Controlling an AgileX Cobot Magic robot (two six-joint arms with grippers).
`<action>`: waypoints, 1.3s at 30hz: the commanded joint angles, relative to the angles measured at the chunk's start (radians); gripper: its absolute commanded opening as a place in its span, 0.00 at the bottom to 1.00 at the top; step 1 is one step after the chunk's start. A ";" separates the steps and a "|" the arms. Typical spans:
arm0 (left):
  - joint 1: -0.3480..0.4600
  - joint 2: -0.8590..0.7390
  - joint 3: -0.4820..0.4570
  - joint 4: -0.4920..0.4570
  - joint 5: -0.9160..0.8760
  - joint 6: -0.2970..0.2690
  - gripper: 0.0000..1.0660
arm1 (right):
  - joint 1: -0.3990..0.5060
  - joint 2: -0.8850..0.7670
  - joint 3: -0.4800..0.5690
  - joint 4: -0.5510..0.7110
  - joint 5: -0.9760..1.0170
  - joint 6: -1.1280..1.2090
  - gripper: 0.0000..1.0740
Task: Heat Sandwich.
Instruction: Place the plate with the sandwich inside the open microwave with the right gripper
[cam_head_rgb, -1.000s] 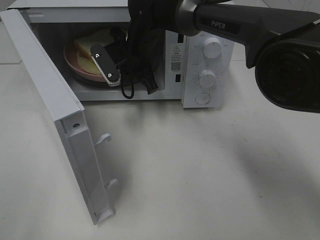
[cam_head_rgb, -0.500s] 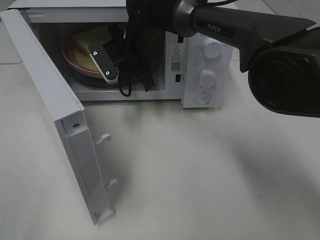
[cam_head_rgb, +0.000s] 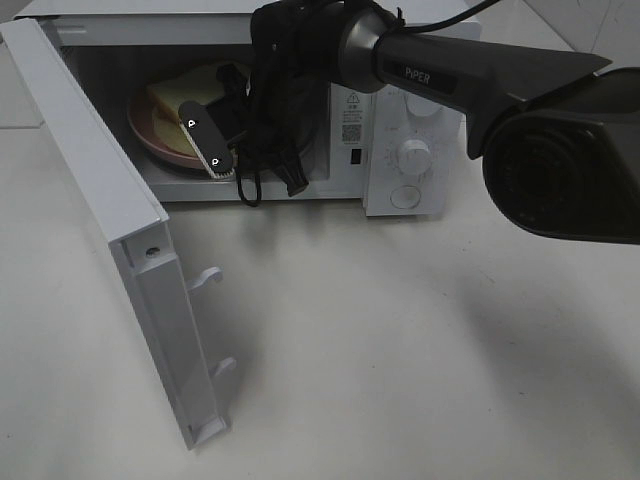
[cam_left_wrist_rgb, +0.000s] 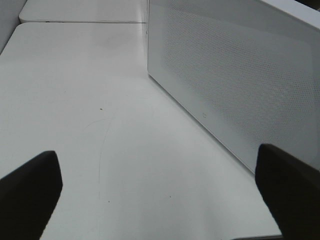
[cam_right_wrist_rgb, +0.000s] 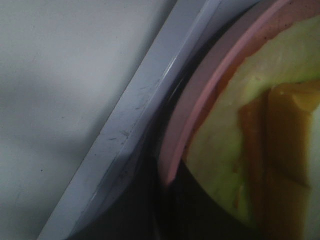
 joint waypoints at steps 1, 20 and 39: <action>0.003 -0.024 0.003 -0.002 0.001 0.002 0.96 | 0.003 -0.010 -0.015 -0.007 -0.030 0.025 0.09; 0.003 -0.024 0.003 0.000 0.001 0.002 0.96 | 0.003 -0.005 0.049 0.001 -0.059 0.028 0.50; 0.003 -0.024 0.003 0.000 0.001 0.002 0.96 | -0.012 -0.183 0.315 0.018 -0.163 0.043 0.75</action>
